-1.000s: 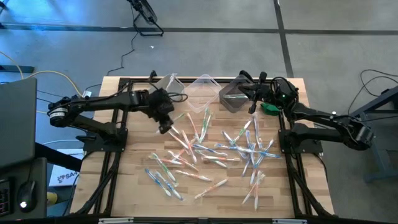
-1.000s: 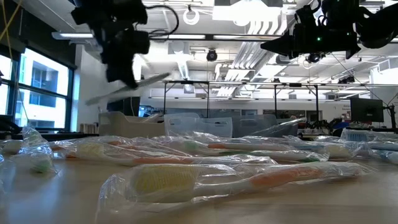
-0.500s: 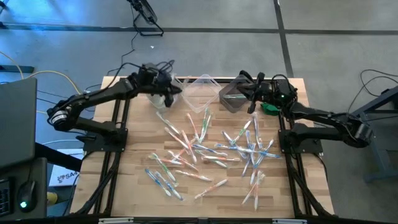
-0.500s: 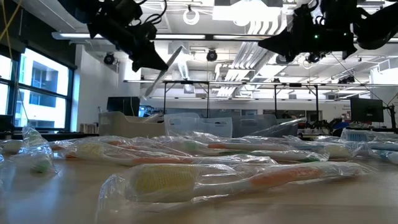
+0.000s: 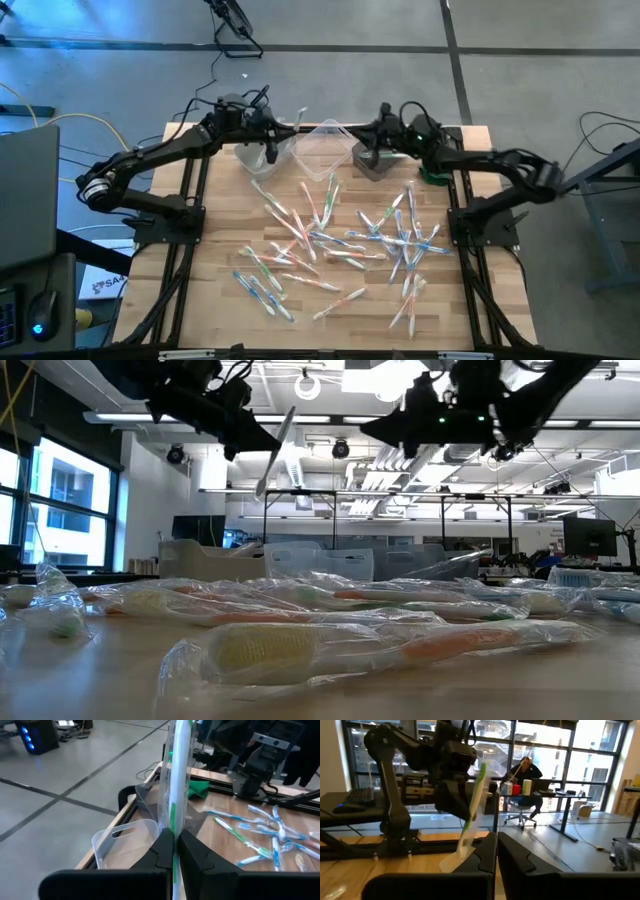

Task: Pick & Place Toothbrushes
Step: Put the green toothbrush into the black bin

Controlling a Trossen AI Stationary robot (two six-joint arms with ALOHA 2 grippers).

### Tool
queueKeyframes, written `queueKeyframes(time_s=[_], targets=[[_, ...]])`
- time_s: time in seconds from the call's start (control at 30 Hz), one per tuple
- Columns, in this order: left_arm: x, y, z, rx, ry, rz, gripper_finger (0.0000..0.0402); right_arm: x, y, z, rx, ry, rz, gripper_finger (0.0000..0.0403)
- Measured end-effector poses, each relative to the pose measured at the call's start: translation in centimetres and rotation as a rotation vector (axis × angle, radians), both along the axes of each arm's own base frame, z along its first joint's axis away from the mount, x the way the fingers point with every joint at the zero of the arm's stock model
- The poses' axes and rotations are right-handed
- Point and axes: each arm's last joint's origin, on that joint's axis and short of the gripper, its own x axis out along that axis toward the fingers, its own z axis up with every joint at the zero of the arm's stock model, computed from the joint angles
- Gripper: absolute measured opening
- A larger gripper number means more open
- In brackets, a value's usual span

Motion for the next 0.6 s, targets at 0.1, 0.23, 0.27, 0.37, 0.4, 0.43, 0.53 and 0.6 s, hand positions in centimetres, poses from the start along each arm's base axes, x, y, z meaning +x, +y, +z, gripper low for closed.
queueKeyframes(time_s=[0.1, 0.23, 0.27, 0.37, 0.4, 0.43, 0.53, 0.6], targets=[[0.0, 0.0, -0.1, -0.002, 0.005, 0.0, 0.0004, 1.8, -0.7, 0.1, 0.002, 0.006, 0.026, 0.0039], [0.2, 0.2, -0.3, -0.006, 0.009, -0.003, 0.0004, 4.3, -1.1, -0.3, 0.008, 0.024, 0.088, 0.0101], [0.2, 0.2, -0.4, -0.008, 0.011, -0.004, 0.0004, 4.9, -1.1, -0.3, 0.007, 0.023, 0.104, 0.0117], [0.3, 0.3, -0.5, -0.01, 0.012, -0.005, 0.0004, 6.7, -1.1, -0.5, 0.006, 0.023, 0.133, 0.0162], [0.3, 0.3, -0.5, -0.013, 0.014, -0.007, 0.0004, 7.3, -1.1, -0.5, 0.004, 0.021, 0.14, 0.0174], [0.4, 0.3, -0.6, -0.013, 0.014, -0.011, 0.0004, 7.7, -1.1, -0.4, 0.004, 0.02, 0.146, 0.0184], [0.5, 0.3, -0.6, -0.013, 0.013, -0.019, 0.0004, 8.9, -1.6, -0.2, 0.007, 0.023, 0.142, 0.0203], [0.5, 0.4, -0.8, -0.016, 0.018, -0.019, 0.0004, 9.5, -2.1, -0.2, 0.015, 0.027, 0.142, 0.0208]])
